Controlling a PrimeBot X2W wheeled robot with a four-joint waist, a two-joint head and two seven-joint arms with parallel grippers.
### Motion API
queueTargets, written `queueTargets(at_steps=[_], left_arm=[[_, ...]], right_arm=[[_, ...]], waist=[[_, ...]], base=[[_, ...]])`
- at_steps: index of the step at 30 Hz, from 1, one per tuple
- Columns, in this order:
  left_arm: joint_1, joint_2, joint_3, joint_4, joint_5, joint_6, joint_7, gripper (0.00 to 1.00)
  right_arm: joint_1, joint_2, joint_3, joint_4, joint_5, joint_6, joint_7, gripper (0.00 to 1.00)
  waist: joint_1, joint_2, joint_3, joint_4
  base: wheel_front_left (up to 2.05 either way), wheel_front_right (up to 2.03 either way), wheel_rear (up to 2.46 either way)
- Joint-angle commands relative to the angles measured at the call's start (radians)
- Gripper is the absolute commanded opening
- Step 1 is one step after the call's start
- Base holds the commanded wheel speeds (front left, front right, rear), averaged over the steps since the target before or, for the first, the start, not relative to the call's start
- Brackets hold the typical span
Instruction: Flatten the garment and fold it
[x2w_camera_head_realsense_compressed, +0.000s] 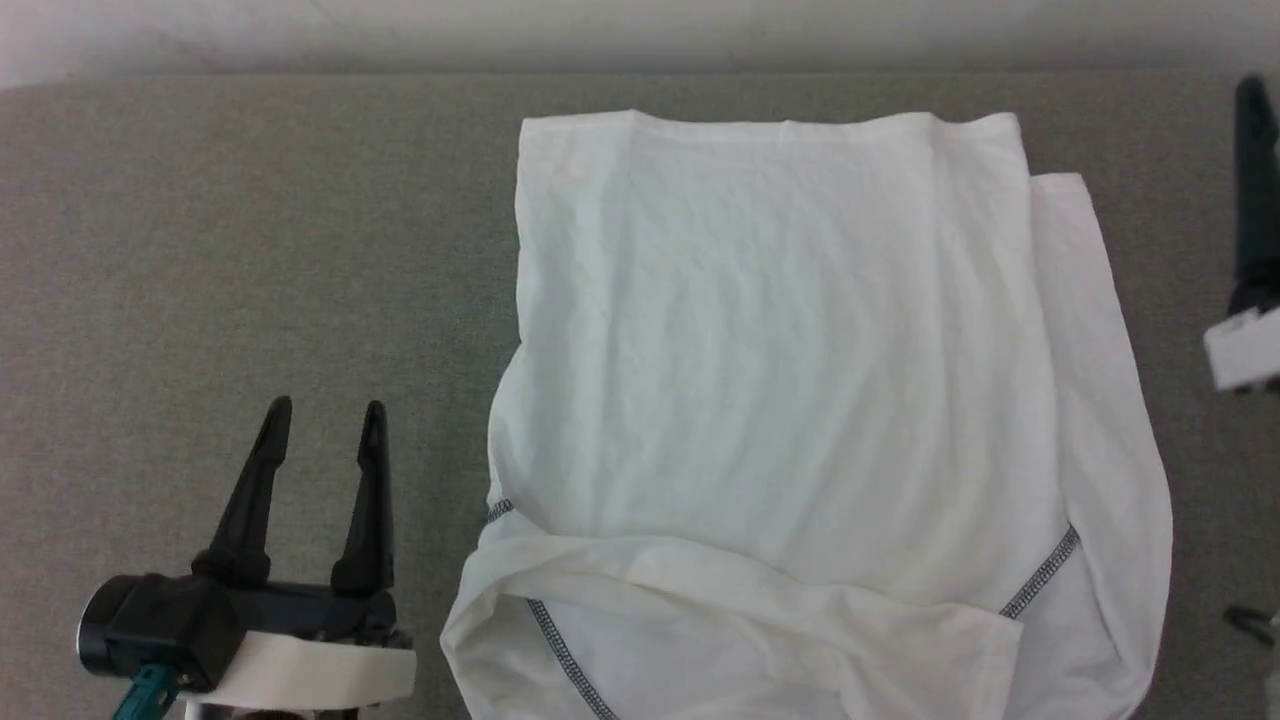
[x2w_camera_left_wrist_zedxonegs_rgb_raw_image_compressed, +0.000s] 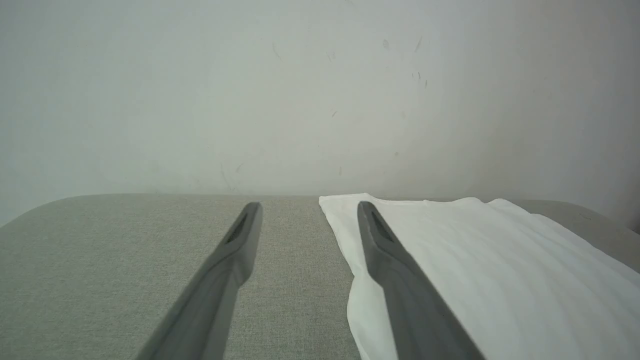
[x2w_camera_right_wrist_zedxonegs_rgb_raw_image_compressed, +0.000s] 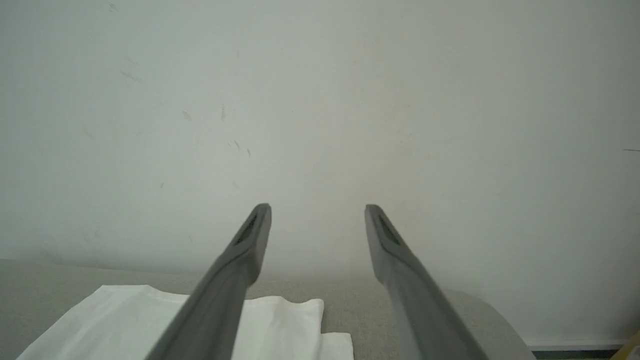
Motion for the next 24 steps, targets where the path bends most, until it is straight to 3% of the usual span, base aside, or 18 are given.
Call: queueTargets(at_steps=[1, 6, 11, 18, 24], left_arm=[[-0.018, -0.005, 0.006, -0.002, 0.011, -0.008, -0.005, 1.00], [-0.061, -0.022, 0.016, 0.001, 0.018, -0.036, -0.005, 1.00], [-0.093, -0.041, 0.022, 0.012, 0.024, -0.066, -0.005, 1.00], [-0.135, -0.066, 0.022, 0.029, 0.040, -0.104, -0.005, 1.00], [-0.162, -0.083, 0.026, 0.045, 0.050, -0.131, -0.005, 1.00]], right_arm=[[-0.025, -0.013, -0.003, 0.001, 0.010, -0.001, 0.016, 1.00], [-0.230, -0.114, -0.066, 0.085, 0.063, -0.001, 0.206, 1.00], [-0.335, -0.154, -0.102, 0.212, 0.103, -0.001, 0.397, 1.00], [-0.377, -0.141, -0.160, 0.289, 0.095, -0.001, 0.595, 1.00], [-0.383, -0.126, -0.169, 0.285, 0.081, -0.001, 0.656, 1.00]], waist=[[-0.0001, 0.0000, 0.068, 0.007], [-0.0001, 0.0000, 0.149, 0.023], [-0.0001, 0.0000, 0.211, 0.028], [-0.0001, 0.0000, 0.272, 0.038], [-0.0001, 0.0000, 0.330, 0.046]], base=[[0.00, 0.00, 0.00], [0.00, 0.00, 0.00], [0.00, 0.00, 0.00], [0.00, 0.00, 0.00], [0.00, 0.00, 0.00]])
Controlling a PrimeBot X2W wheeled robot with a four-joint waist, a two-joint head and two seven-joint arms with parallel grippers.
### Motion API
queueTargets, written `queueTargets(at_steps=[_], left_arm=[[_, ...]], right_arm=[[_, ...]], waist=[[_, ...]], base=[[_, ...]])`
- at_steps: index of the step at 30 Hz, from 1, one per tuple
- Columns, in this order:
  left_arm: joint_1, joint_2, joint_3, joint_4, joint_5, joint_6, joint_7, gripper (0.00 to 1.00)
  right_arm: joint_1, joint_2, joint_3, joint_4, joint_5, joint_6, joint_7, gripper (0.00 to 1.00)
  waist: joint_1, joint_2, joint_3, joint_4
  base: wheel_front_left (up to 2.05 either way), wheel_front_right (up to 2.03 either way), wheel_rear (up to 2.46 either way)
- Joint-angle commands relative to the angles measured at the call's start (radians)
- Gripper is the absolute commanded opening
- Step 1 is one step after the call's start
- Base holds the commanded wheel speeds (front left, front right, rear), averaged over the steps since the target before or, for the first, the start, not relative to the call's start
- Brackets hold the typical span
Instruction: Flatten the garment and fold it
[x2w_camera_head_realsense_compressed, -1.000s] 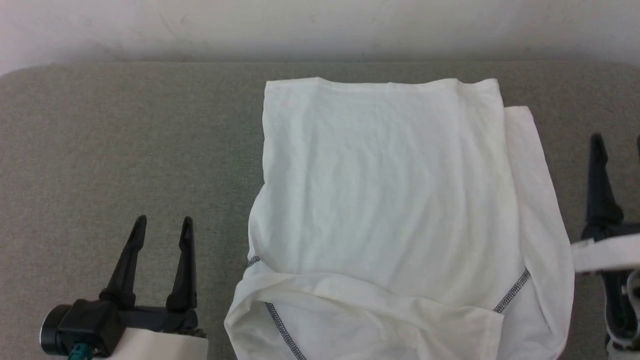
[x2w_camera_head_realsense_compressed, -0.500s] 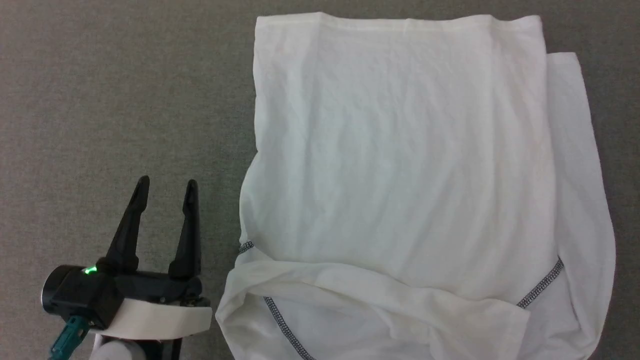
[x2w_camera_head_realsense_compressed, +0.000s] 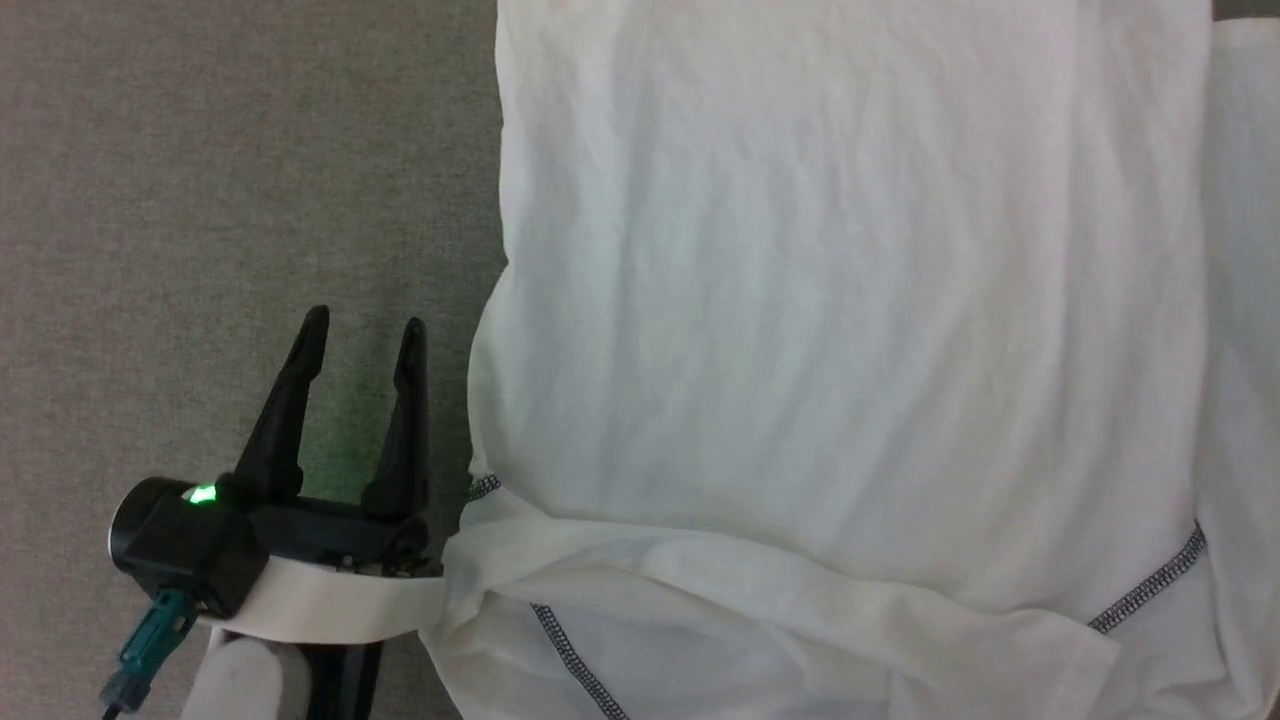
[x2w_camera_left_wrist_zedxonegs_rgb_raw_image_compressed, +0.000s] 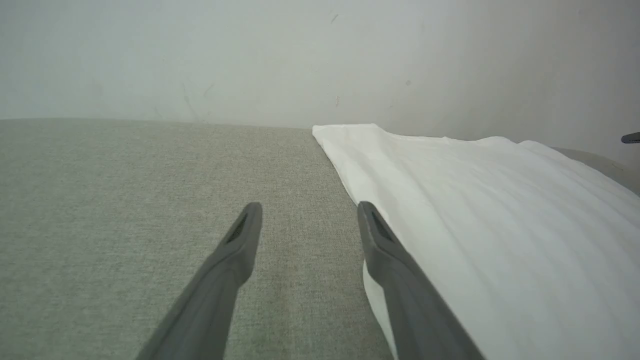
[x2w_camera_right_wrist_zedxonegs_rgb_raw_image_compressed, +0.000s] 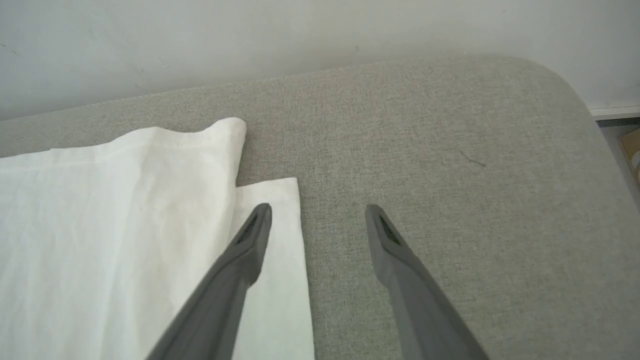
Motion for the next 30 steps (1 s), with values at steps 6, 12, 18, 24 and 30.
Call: queueTargets(at_steps=[6, 12, 18, 24, 30], left_arm=[[-0.047, -0.020, 0.006, 0.012, 0.020, -0.029, -0.005, 1.00], [-0.065, -0.037, 0.016, 0.022, 0.034, -0.047, -0.005, 1.00], [-0.068, -0.054, 0.029, 0.035, 0.043, -0.059, -0.005, 1.00], [-0.058, -0.064, 0.050, 0.046, 0.053, -0.066, -0.005, 1.00], [-0.027, -0.068, 0.067, 0.051, 0.062, -0.068, -0.005, 1.00]], right_arm=[[-0.029, 0.001, -0.004, 0.002, -0.024, -0.001, 0.000, 1.00], [-0.039, -0.010, 0.010, 0.014, -0.025, -0.001, -0.001, 1.00], [-0.033, -0.012, 0.016, 0.034, -0.026, -0.001, 0.030, 0.00], [-0.017, -0.013, 0.006, 0.037, -0.046, -0.001, -0.023, 0.00], [0.023, -0.014, -0.022, 0.047, -0.040, -0.001, -0.110, 0.00]], waist=[[-0.0001, 0.0000, 0.077, 0.026], [-0.0001, 0.0000, 0.103, 0.044], [-0.0001, 0.0000, 0.093, 0.056], [-0.0001, 0.0000, 0.045, 0.053], [-0.0001, 0.0000, -0.047, 0.033]], base=[[0.00, 0.00, 0.00], [0.00, 0.00, 0.00], [0.00, 0.00, 0.00], [0.00, 0.00, 0.00], [0.00, 0.00, 0.00]])
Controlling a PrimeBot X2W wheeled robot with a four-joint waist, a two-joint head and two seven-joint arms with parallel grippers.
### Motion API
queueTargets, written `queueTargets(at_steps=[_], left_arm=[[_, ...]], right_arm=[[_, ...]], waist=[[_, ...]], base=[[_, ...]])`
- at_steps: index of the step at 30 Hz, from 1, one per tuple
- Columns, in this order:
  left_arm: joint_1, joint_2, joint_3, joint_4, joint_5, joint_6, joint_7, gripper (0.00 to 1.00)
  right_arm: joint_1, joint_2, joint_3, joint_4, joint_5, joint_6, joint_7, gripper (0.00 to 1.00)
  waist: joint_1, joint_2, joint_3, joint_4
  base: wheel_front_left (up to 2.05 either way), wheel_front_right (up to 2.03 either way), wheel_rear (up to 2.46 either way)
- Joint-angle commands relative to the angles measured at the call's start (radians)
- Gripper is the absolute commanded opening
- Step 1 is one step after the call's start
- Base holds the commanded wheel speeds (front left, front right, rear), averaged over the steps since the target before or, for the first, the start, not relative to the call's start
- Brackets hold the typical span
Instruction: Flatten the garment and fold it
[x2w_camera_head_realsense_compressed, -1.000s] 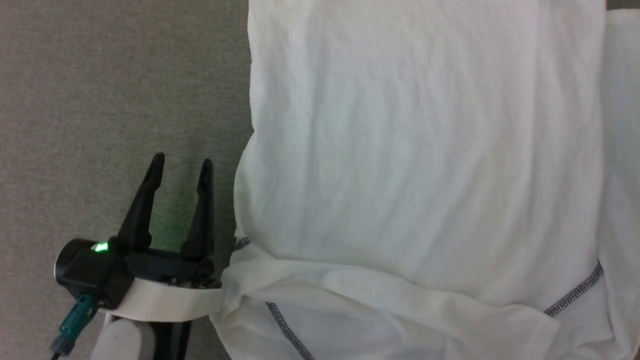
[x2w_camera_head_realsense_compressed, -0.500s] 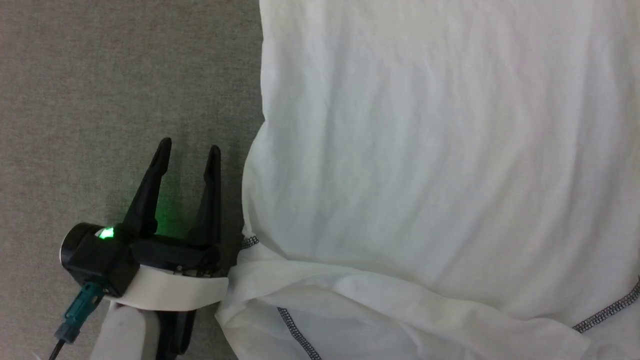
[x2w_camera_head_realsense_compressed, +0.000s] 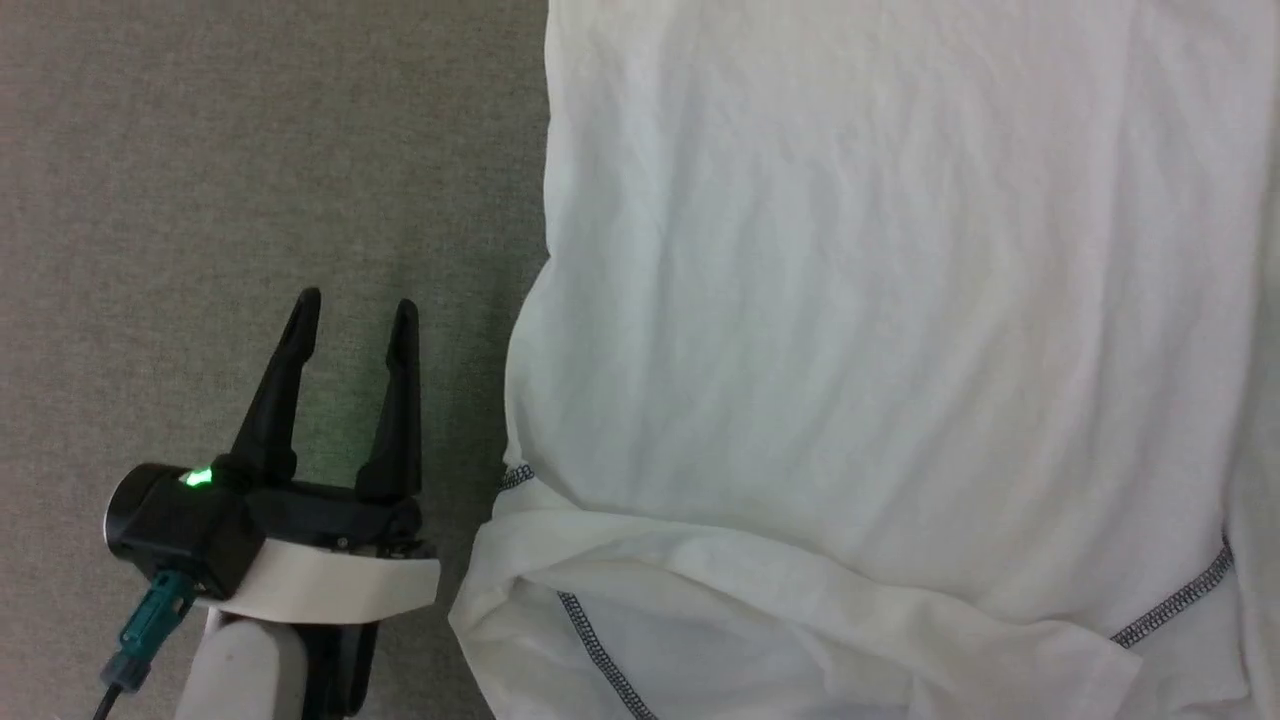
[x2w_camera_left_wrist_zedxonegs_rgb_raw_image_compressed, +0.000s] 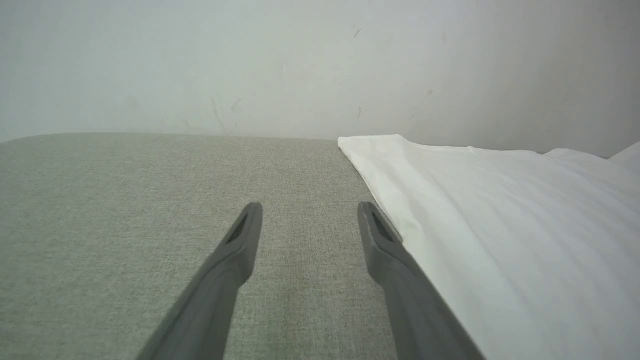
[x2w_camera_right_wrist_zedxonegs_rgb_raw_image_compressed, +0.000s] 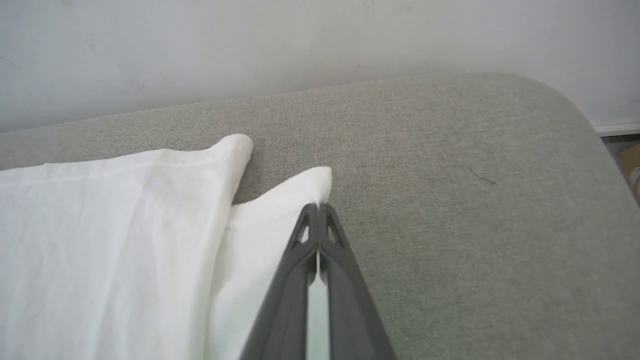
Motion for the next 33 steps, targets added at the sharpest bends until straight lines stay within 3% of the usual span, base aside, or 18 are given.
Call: queueTargets(at_steps=[1, 12, 20, 33], left_arm=[[0.020, -0.004, 0.009, 0.003, 0.008, -0.007, -0.005, 1.00], [0.111, 0.010, 0.024, 0.002, 0.005, 0.010, 0.006, 1.00], [0.185, 0.017, 0.037, -0.022, -0.005, 0.030, 0.028, 1.00], [0.293, 0.025, 0.043, -0.062, -0.015, 0.061, 0.076, 1.00]], right_arm=[[0.020, -0.004, -0.012, -0.001, 0.003, -0.001, -0.016, 0.00], [0.206, -0.058, -0.224, -0.012, 0.015, -0.001, -0.116, 0.00], [0.362, -0.052, -0.391, 0.003, 0.042, -0.001, -0.169, 0.00], [0.519, -0.087, -0.489, 0.023, 0.100, -0.001, -0.211, 0.00]], waist=[[0.0000, -0.0001, -0.063, -0.020], [0.0000, -0.0001, -0.225, -0.050], [0.0000, -0.0001, -0.323, -0.072], [0.0000, -0.0001, -0.490, -0.082]], base=[[0.00, 0.00, 0.00], [0.00, 0.00, 0.00], [0.00, 0.00, 0.00], [0.00, 0.00, 0.00]])
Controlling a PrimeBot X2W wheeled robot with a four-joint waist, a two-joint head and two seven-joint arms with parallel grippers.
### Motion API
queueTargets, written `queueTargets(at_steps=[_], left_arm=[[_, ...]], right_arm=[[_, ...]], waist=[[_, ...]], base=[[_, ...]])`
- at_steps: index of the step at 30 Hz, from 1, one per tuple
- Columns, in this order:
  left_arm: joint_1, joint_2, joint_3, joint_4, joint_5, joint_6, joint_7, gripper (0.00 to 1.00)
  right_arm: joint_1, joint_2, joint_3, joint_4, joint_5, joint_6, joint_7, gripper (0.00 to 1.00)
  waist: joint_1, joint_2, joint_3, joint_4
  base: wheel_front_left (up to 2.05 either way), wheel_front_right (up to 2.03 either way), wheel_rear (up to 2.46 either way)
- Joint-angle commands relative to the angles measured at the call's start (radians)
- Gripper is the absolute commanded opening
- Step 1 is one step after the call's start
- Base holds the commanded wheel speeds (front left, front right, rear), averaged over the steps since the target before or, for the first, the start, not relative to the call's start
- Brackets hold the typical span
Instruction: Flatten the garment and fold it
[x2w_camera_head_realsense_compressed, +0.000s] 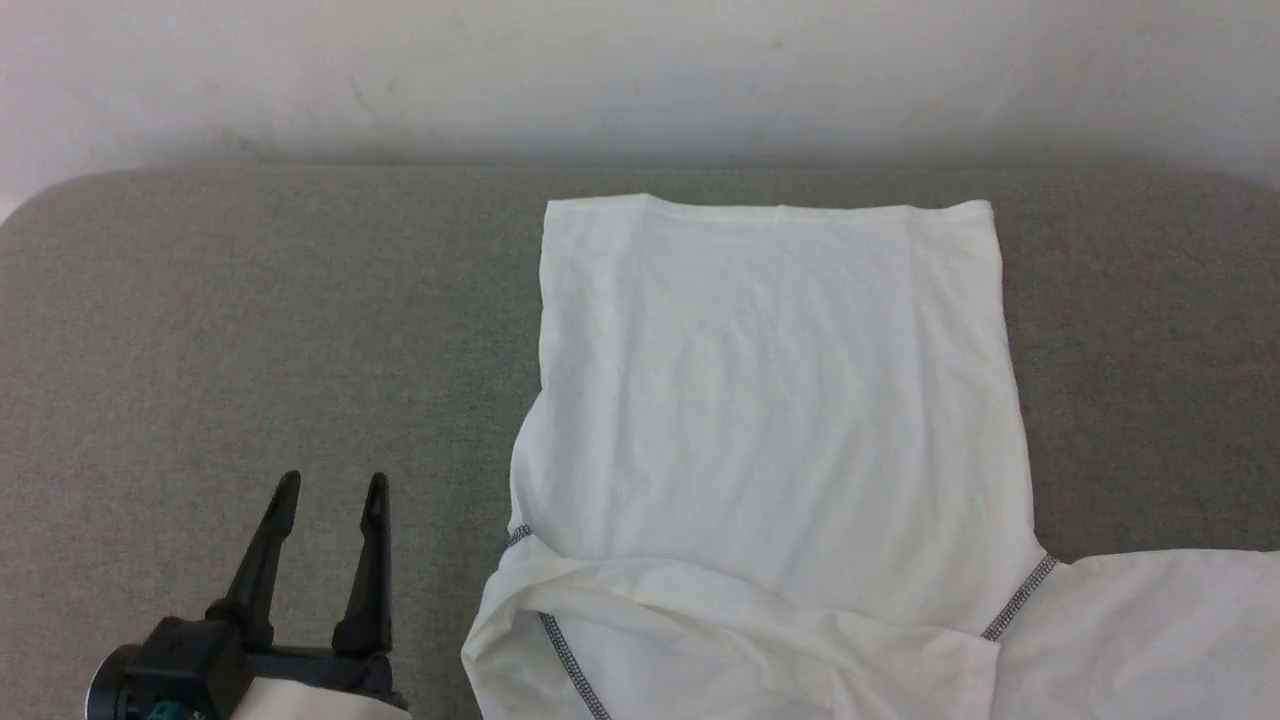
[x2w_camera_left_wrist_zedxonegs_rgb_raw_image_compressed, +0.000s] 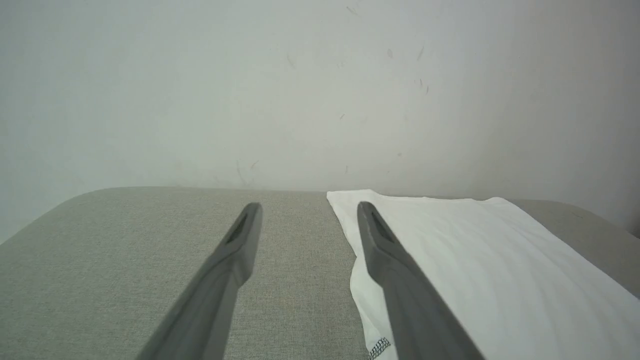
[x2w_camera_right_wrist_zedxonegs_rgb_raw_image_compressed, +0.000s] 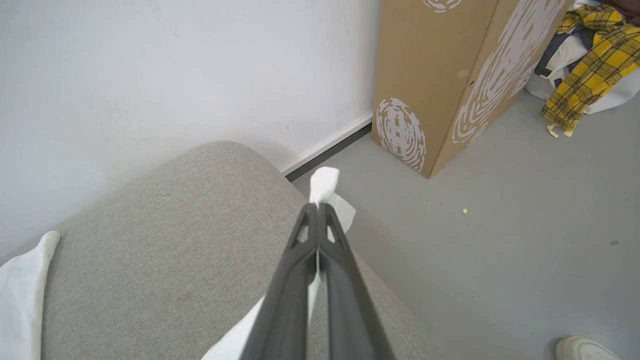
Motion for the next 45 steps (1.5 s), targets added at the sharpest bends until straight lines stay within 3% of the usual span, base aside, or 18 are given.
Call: queueTargets(at_steps=[1, 6, 13, 20, 29, 35, 45], left_arm=[[0.018, 0.006, 0.006, -0.010, -0.007, 0.008, 0.007, 1.00], [0.042, 0.010, 0.009, -0.027, -0.009, 0.016, 0.020, 1.00], [0.063, 0.018, 0.007, -0.047, -0.010, 0.023, 0.039, 1.00], [0.079, 0.018, -0.005, -0.059, -0.008, 0.030, 0.052, 1.00], [0.085, 0.018, -0.013, -0.068, -0.012, 0.035, 0.053, 1.00], [0.068, 0.014, -0.019, -0.058, -0.021, 0.033, 0.042, 1.00], [0.030, 0.001, -0.036, -0.021, -0.035, 0.027, 0.018, 1.00]], right_arm=[[0.017, -0.005, 0.009, 0.000, 0.013, -0.001, -0.010, 0.00], [0.034, -0.002, 0.058, -0.018, 0.041, -0.001, -0.026, 0.00], [0.039, 0.020, 0.224, -0.124, 0.097, -0.001, -0.030, 0.00], [0.035, 0.059, 0.478, -0.260, 0.156, -0.001, -0.004, 0.00], [-0.008, 0.184, 0.848, -0.389, 0.156, -0.001, 0.053, 0.00], [-0.076, 0.222, 1.072, -0.314, 0.162, -0.001, 0.037, 0.00], [-0.120, 0.270, 1.324, -0.022, 0.197, -0.001, -0.068, 0.00]], waist=[[0.0002, 0.0000, -0.054, -0.009], [0.0002, 0.0000, -0.079, -0.012], [0.0002, 0.0000, -0.115, -0.007], [0.0002, 0.0000, -0.146, 0.008], [0.0002, 0.0000, -0.141, 0.042], [0.0002, 0.0000, -0.116, 0.076], [0.0002, 0.0000, -0.074, 0.155]], base=[[0.00, 0.00, 0.00], [0.00, 0.00, 0.00], [0.00, 0.00, 0.00], [0.00, 0.00, 0.00], [0.00, 0.00, 0.00], [0.00, 0.00, 0.00], [0.00, 0.00, 0.00]])
